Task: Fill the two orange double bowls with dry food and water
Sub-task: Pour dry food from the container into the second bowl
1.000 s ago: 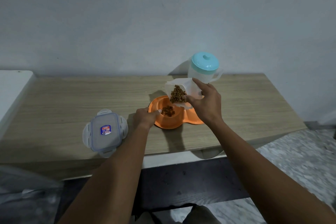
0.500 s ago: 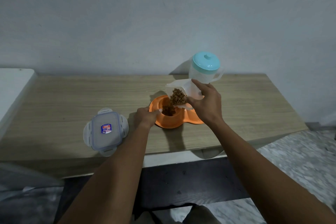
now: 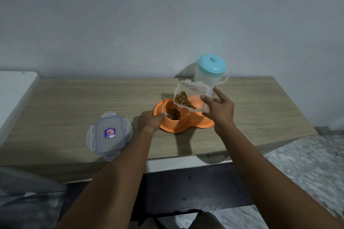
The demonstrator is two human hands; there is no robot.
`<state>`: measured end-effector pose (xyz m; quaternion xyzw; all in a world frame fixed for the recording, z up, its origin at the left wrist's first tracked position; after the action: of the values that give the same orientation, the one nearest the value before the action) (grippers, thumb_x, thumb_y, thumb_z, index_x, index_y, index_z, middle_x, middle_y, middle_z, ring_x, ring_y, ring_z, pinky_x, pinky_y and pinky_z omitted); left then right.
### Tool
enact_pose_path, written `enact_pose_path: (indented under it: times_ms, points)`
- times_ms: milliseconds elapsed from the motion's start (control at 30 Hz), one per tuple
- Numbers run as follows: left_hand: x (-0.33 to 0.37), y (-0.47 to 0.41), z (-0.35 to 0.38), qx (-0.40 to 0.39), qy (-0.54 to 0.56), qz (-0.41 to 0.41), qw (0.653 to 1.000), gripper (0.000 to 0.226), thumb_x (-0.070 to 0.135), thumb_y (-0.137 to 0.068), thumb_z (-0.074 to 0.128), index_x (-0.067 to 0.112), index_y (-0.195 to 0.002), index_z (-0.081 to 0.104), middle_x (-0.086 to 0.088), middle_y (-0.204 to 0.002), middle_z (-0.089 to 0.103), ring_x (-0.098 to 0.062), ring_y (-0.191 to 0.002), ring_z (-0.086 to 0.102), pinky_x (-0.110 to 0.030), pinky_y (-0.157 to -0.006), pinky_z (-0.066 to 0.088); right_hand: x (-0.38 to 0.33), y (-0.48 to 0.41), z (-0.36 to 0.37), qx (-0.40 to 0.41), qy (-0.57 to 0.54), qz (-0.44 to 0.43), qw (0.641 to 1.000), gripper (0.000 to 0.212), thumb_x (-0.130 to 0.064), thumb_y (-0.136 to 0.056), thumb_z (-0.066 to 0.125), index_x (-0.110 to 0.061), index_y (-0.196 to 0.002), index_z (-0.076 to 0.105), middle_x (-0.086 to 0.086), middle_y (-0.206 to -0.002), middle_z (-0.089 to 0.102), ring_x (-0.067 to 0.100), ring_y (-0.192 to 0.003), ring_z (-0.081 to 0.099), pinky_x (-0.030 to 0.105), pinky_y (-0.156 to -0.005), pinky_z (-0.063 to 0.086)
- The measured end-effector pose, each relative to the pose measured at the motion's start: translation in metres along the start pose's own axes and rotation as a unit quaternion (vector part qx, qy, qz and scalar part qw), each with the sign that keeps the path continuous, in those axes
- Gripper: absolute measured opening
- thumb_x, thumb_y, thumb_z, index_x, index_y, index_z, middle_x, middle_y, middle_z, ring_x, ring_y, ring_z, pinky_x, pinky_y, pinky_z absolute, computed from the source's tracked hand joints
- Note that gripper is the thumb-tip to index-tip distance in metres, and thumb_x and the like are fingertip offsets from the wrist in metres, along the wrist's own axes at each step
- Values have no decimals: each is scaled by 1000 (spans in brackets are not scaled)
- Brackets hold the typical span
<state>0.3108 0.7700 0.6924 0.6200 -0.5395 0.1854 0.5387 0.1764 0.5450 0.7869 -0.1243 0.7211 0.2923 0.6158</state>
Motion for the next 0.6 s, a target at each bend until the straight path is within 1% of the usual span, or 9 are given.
enact_pose_path:
  times_ms: [100, 133, 167, 233, 300, 367, 467, 533, 600]
  points:
    - [9, -5, -7, 5, -112, 48, 992, 38, 55, -83, 63, 19, -76, 72, -4, -83, 73, -27, -86, 69, -35, -78, 53, 13, 1, 9, -3, -98, 74, 992, 67, -17, -81, 83, -24, -141, 55, 14, -133, 61, 34, -112, 66, 47, -74, 64]
    - [12, -7, -14, 31, -165, 69, 983, 45, 59, -86, 57, 18, -86, 75, -6, -92, 74, -29, -95, 69, -36, -80, 50, 19, 3, 16, -8, -120, 96, 988, 64, -17, -84, 81, -22, -142, 53, 14, -131, 61, 35, -110, 68, 46, -72, 64]
    - [17, -11, -24, 64, -216, 93, 970, 50, 61, -86, 53, 18, -101, 75, -8, -107, 73, -31, -106, 65, -38, -87, 48, 24, 5, 25, -18, -138, 118, 983, 61, -17, -87, 77, -20, -142, 51, 15, -128, 63, 35, -106, 70, 45, -71, 64]
    - [25, -19, -44, 101, -311, 132, 936, 52, 57, -87, 54, 24, -126, 66, -8, -130, 63, -33, -123, 54, -42, -102, 40, 33, 7, 48, -36, -161, 152, 974, 54, -18, -92, 72, -17, -141, 49, 16, -123, 66, 36, -99, 73, 45, -72, 64]
    - [23, -29, -57, 87, -411, 137, 897, 56, 54, -86, 57, 28, -135, 58, -6, -139, 55, -33, -131, 45, -45, -108, 34, 40, 8, 71, -46, -161, 169, 971, 50, -20, -93, 70, -16, -139, 50, 17, -121, 66, 36, -97, 73, 46, -73, 64]
    - [8, -37, -71, 55, -481, 102, 869, 66, 61, -83, 57, 32, -141, 50, -4, -148, 44, -33, -138, 36, -50, -112, 26, 46, 9, 100, -55, -152, 185, 969, 47, -20, -93, 71, -16, -136, 53, 17, -122, 64, 37, -96, 73, 47, -73, 64]
    - [-8, -39, -79, 36, -488, 81, 869, 73, 69, -80, 56, 40, -145, 40, 2, -158, 31, -33, -143, 30, -59, -112, 18, 52, 9, 149, -73, -136, 198, 968, 43, -21, -91, 71, -17, -131, 55, 17, -123, 64, 38, -99, 71, 47, -70, 64]
    - [-5, -37, -79, 51, -481, 97, 870, 68, 65, -82, 57, 41, -144, 40, 3, -159, 30, -30, -143, 31, -61, -112, 15, 53, 6, 180, -84, -123, 192, 970, 43, -21, -92, 69, -18, -131, 53, 15, -123, 61, 37, -103, 67, 45, -68, 64]
    - [-1, -35, -80, 72, -461, 103, 878, 61, 55, -84, 58, 40, -141, 43, 3, -158, 31, -28, -143, 32, -63, -112, 13, 56, -1, 205, -82, -94, 190, 974, 43, -23, -93, 68, -19, -133, 52, 13, -123, 59, 34, -106, 64, 48, -71, 64]
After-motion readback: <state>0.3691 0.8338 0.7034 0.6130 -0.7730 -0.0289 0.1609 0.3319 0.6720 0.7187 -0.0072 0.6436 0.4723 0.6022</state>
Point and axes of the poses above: each hand's wrist, its own y-axis away from the middle knuckle, its own z-axis out of the palm, x = y × z, the point moved 8 cm from there along -y, towards the middle knuckle
